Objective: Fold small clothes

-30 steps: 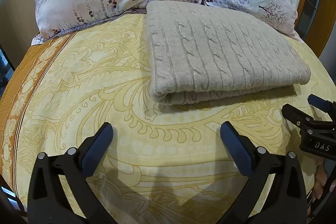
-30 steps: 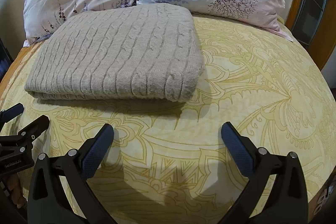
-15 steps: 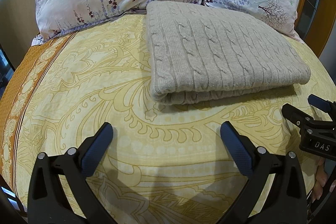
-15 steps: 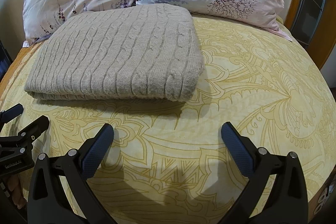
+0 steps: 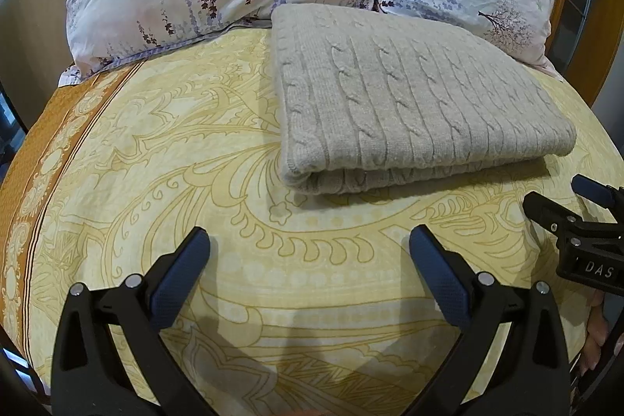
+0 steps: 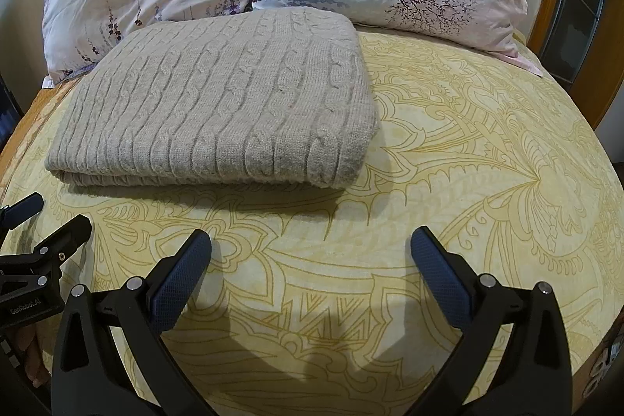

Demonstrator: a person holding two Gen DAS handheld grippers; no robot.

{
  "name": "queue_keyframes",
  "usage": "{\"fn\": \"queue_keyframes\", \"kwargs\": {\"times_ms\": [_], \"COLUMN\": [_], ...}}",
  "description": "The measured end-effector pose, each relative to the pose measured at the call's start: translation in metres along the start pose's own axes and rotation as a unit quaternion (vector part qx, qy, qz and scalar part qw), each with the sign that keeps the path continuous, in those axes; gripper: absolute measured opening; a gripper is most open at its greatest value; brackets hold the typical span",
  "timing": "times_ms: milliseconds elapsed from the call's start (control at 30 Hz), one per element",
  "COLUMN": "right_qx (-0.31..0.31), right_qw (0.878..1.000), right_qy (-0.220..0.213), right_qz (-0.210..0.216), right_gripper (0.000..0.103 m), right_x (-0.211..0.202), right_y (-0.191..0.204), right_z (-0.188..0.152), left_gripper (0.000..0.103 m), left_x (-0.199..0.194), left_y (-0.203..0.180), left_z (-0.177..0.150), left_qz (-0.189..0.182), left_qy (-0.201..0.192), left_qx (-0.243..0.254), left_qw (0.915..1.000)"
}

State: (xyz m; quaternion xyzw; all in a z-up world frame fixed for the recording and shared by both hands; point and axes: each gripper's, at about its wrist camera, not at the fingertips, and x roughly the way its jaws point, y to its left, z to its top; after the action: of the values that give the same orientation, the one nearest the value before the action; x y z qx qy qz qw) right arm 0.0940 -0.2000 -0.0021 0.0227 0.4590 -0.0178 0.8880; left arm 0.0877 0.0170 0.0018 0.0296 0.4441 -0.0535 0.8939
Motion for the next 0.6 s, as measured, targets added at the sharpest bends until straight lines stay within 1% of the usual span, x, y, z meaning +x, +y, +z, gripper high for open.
{"fn": "queue_keyframes", "kwargs": {"times_ms": [600], "right_qx": [0.001], "right_qw": [1.0], "right_qy": [0.0], "right_qz": [-0.001], "right_gripper": [0.102], "right_x": [0.0006], "right_y": [-0.0002], "right_z": [0.0006], "left_gripper": [0.101], "left_x": [-0.001], "left_y": [-0.0007], "left_z": [-0.0017], "left_qz": [0.005], "left_qy": [-0.001], "left_qx": [-0.005], "left_qw": [1.0]}}
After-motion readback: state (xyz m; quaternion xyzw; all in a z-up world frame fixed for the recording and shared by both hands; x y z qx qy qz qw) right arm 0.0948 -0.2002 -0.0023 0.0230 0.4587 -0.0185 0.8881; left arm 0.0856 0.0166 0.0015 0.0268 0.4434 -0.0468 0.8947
